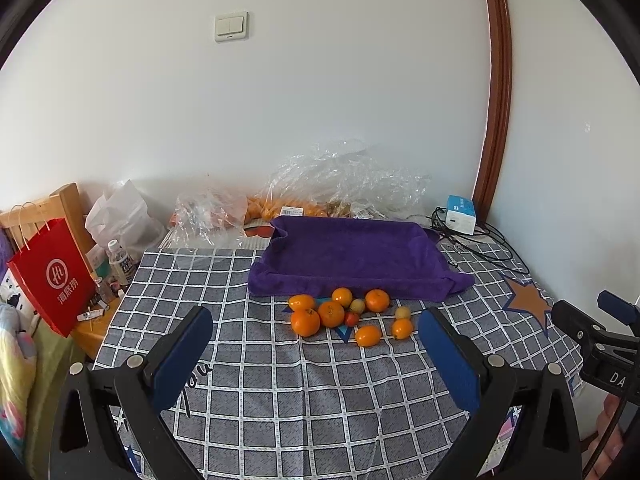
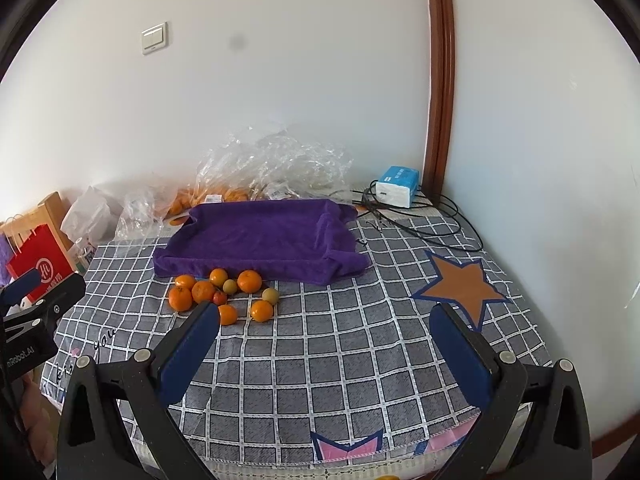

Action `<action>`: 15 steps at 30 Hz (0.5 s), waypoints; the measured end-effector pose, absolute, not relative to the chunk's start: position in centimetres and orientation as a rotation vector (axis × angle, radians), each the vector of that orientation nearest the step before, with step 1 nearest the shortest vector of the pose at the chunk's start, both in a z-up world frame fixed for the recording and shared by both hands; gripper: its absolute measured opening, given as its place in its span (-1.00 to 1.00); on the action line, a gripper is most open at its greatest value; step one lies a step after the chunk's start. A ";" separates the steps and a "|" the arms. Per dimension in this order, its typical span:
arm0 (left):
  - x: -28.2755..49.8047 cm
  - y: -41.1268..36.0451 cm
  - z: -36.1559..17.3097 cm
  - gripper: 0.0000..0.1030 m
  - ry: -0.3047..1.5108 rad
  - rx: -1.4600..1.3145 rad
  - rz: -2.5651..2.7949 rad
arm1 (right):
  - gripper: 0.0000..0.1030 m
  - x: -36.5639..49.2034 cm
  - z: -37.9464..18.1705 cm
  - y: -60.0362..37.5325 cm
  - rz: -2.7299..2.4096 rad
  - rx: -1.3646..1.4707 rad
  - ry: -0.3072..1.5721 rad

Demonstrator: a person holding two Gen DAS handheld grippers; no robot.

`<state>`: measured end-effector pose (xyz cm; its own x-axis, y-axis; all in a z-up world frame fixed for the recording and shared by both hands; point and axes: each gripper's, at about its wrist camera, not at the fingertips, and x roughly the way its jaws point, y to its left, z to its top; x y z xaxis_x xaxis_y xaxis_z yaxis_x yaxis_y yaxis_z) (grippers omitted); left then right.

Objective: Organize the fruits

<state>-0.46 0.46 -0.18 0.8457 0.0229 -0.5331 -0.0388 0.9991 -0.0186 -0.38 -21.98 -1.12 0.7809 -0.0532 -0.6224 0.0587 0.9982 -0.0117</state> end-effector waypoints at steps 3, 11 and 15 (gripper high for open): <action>-0.7 0.5 -0.2 1.00 0.563 -0.042 0.033 | 1.00 -0.5 -1.1 -21.8 -0.062 -0.004 0.670; -0.8 0.9 -0.2 1.00 0.565 -0.049 0.034 | 1.00 -0.4 -1.2 -21.5 -0.058 -0.001 0.673; -0.8 1.3 -0.2 1.00 0.562 -0.060 0.037 | 1.00 -0.5 -1.3 -21.3 -0.054 -0.010 0.673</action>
